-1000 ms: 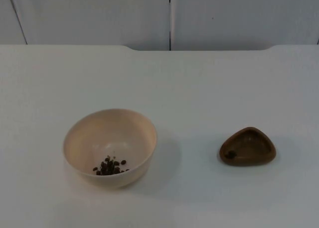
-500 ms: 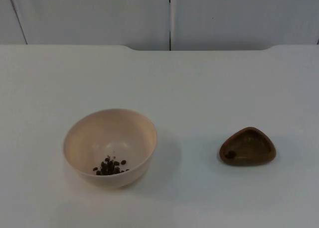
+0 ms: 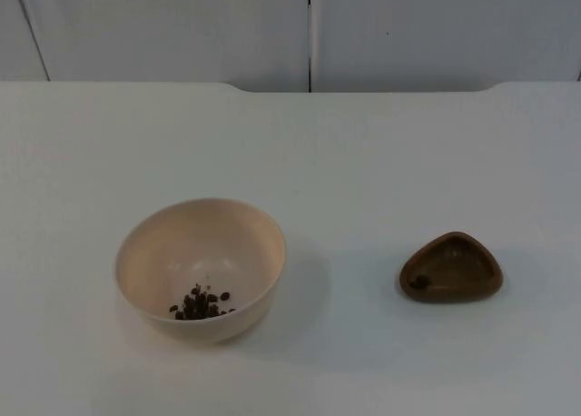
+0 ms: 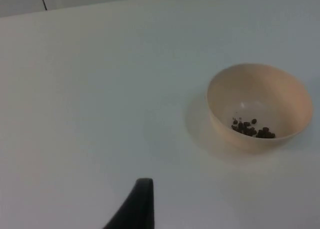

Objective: Pick up the bowl with the left hand and pour the coffee beans from the cup into the bowl with the right hand.

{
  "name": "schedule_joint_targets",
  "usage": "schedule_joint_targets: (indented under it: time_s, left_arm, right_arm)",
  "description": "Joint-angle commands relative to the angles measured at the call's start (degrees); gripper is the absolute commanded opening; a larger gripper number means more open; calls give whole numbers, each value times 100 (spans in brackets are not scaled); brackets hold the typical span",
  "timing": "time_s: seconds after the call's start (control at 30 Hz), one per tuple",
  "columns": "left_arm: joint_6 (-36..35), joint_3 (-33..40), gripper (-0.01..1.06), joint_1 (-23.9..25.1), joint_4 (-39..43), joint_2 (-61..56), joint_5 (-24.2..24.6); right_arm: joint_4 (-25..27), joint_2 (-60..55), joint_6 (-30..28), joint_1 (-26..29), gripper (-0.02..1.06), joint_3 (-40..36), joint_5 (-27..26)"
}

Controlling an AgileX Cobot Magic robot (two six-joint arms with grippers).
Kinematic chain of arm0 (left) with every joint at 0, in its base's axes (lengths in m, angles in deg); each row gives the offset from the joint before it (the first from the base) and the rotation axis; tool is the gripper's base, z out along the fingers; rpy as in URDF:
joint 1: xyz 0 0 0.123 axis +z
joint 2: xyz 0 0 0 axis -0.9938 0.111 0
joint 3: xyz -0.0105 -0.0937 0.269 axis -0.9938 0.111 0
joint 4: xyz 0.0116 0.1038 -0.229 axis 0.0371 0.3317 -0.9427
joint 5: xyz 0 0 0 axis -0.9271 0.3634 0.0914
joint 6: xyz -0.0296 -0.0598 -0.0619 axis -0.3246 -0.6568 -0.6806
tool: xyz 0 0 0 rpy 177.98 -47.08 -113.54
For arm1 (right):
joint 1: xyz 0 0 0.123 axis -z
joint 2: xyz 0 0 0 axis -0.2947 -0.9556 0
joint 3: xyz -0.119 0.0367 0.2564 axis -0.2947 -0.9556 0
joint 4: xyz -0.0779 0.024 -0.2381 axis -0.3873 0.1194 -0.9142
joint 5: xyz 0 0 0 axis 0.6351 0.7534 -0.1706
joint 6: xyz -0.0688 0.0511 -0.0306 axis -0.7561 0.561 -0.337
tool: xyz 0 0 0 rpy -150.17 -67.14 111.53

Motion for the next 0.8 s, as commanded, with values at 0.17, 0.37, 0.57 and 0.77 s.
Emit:
schedule_joint_targets:
  time_s: [0.17, 0.37, 0.57, 0.77]
  left_arm:
    - [-32, 18, 105, 20, 22, -38, -42]
    - [-32, 18, 105, 20, 22, -38, -42]
    - [-32, 18, 105, 20, 22, -38, -42]
    - [-32, 18, 105, 325, 22, -38, -42]
  right_arm:
    - [-1, 16, 5, 788, 105, -9, -50]
    - [-1, 16, 5, 1193, 105, 1, -62]
    - [-1, 16, 5, 1413, 105, 1, -62]
    - [-1, 16, 5, 1420, 105, 1, -62]
